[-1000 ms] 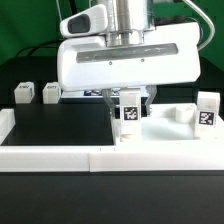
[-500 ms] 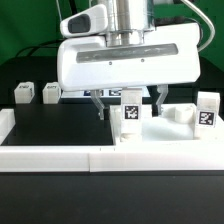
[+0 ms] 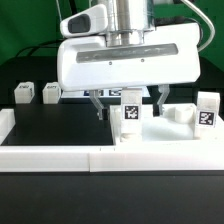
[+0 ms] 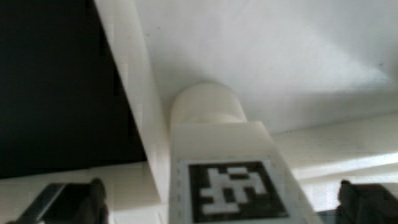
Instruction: Assemble square table
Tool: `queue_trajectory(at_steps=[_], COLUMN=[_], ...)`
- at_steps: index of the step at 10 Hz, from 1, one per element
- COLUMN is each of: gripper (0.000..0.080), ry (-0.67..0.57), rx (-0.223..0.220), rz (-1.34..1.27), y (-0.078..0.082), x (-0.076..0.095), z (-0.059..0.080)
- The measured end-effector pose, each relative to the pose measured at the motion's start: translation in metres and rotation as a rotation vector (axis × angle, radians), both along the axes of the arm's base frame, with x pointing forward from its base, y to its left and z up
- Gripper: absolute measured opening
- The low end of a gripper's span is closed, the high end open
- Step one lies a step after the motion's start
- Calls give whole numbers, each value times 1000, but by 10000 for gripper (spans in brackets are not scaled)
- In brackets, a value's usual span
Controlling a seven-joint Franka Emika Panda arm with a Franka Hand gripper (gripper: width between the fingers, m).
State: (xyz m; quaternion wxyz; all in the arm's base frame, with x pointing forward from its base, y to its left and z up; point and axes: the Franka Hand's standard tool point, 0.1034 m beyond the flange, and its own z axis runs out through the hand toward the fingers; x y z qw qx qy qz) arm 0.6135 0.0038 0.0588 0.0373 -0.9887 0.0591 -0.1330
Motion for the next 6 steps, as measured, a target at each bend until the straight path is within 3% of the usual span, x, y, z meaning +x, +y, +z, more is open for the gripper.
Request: queue_trajectory(at_steps=[2,4,5,6], gripper=[649,649,620,485], ry=[76,87,87,87], rx=[44,47,46,46], rz=[-20,-21,-21,-21], y=[4,3,2,2], x=[2,2,3,2], z=[18,17,17,17])
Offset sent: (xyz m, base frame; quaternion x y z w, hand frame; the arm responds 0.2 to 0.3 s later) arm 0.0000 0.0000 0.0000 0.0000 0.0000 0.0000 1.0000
